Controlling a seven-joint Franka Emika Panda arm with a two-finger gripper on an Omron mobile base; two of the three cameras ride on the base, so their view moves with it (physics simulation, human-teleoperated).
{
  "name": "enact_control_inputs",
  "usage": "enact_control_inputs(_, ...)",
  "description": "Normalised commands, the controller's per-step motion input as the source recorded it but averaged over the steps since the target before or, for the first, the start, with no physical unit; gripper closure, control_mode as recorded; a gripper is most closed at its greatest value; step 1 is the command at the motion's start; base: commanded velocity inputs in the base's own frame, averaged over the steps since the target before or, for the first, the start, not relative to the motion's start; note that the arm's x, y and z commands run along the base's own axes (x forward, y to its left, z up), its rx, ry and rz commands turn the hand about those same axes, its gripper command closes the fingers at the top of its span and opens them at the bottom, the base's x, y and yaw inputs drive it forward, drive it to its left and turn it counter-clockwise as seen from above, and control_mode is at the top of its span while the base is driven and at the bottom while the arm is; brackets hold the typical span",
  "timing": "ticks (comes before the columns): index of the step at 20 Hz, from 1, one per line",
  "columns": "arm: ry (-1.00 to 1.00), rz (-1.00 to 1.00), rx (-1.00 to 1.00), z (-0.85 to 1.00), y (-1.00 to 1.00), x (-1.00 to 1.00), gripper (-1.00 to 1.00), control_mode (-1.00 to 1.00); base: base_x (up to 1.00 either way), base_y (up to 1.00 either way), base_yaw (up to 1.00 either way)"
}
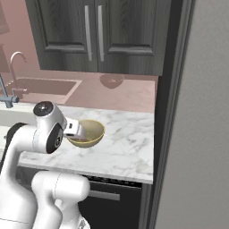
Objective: Take the lemon, garlic, and corn from the freezer and place them in the bowl on the counter.
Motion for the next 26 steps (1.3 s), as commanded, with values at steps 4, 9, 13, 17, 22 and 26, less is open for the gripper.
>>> enact_control_inputs(4,0.07,0.0,0.0,0.39,0.0,-0.38,-1.0,-1.0,0.0,0.0,0.0)
enact_control_inputs(9,0.03,0.0,0.0,0.29,0.0,-0.19,-1.0,-1.0,0.0,0.0,0.0)
enact_control_inputs(13,0.02,0.0,0.0,0.29,0.02,-0.21,-1.0,-1.0,0.0,0.0,0.0)
enact_control_inputs(17,0.11,0.0,0.0,0.31,0.03,-0.08,-1.0,-1.0,0.0,0.0,0.0)
enact_control_inputs(22,0.11,0.0,0.0,0.26,-0.01,-0.02,-1.0,-1.0,0.0,0.0,0.0)
enact_control_inputs(26,0.13,0.0,-0.01,0.24,0.0,-0.16,-1.0,-1.0,0.0,0.0,0.0)
